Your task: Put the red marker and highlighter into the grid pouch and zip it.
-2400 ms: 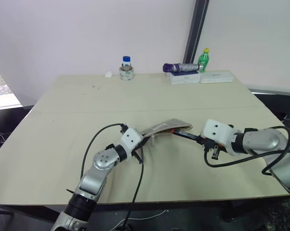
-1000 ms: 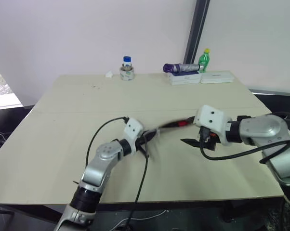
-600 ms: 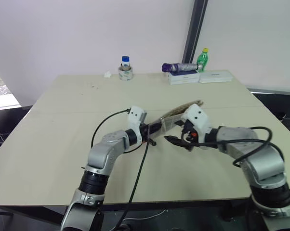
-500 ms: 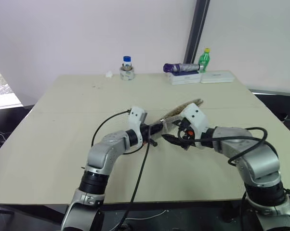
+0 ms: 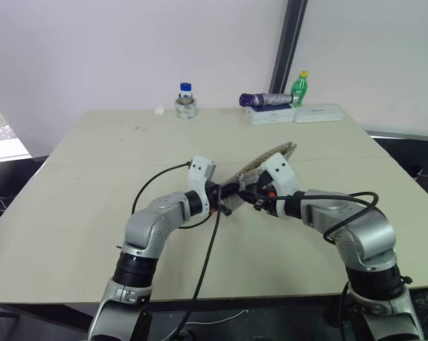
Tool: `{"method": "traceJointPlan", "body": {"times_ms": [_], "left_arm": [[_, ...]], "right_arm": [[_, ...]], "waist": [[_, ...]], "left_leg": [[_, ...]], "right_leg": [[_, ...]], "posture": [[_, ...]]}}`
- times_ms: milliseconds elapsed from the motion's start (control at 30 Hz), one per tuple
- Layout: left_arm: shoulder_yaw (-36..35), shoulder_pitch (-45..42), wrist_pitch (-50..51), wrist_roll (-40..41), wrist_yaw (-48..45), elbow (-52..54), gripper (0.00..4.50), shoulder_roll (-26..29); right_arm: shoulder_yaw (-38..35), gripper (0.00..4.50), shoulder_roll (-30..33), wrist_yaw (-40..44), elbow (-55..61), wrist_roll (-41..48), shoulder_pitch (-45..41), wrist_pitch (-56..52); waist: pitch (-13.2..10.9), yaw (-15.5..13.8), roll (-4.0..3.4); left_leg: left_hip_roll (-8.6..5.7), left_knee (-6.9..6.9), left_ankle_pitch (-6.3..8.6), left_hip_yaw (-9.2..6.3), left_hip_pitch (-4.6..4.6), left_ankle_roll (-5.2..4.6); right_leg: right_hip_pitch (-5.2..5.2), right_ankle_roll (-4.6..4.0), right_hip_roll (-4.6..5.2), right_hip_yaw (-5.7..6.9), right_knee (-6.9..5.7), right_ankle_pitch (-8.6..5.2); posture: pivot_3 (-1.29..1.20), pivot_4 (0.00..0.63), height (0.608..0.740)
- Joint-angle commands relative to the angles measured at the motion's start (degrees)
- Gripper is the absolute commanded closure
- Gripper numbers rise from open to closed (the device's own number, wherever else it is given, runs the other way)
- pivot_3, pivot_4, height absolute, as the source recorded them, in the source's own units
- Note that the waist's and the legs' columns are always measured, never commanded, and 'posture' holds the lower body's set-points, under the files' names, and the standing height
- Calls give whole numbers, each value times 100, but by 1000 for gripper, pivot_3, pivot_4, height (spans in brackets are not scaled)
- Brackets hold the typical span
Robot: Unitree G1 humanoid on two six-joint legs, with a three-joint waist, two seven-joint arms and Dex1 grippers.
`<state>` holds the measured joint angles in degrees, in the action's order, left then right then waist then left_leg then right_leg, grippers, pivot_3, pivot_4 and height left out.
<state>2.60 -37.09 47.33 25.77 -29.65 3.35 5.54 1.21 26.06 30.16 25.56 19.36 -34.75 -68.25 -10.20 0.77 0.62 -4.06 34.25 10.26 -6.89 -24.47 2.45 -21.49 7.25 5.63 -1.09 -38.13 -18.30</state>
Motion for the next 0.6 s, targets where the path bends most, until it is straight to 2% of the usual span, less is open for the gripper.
{"method": "traceJointPlan", "body": {"times_ms": [33, 133, 233, 400, 600], "left_arm": [[-54, -73, -59, 120, 11, 240, 4500, 16], [37, -37, -229, -28, -44, 225, 4500, 141], [269, 82, -1144, -555, -297, 166, 4500, 572], [461, 197, -1946, -1053, -578, -204, 4500, 1177], [480, 403, -2469, -1258, -840, -401, 4500, 1485]], "right_arm": [[-195, 4412, 134, -29, 142, 110, -97, 70], [-234, 4412, 344, -25, 151, 109, -141, 91], [-511, 4412, 1061, 195, 113, 98, -278, 173], [-1005, 4412, 2054, 487, -189, 192, -429, 359], [-1184, 4412, 2594, 463, -644, 27, -293, 651]], "waist": [[0, 0, 0], [0, 2, 0], [-1, 2, -1], [0, -8, -1], [-1, -7, -1]], "left_leg": [[0, 0, 0, 0, 0, 0], [-1, 0, 0, 1, 0, 0], [0, -1, 0, 4, 0, 0], [0, -3, 0, 17, -1, 0], [3, -6, 1, 20, -1, -2]], "right_leg": [[0, 0, 0, 0, 0, 0], [0, 0, 0, 0, 0, 0], [-2, 0, 0, -2, 0, 0], [-3, -1, 0, -4, 2, 0], [-4, -1, 4, -7, 6, 0]], "posture": [[0, 150, 740], [0, 150, 740], [0, 150, 740], [0, 150, 740], [0, 150, 740]]}}
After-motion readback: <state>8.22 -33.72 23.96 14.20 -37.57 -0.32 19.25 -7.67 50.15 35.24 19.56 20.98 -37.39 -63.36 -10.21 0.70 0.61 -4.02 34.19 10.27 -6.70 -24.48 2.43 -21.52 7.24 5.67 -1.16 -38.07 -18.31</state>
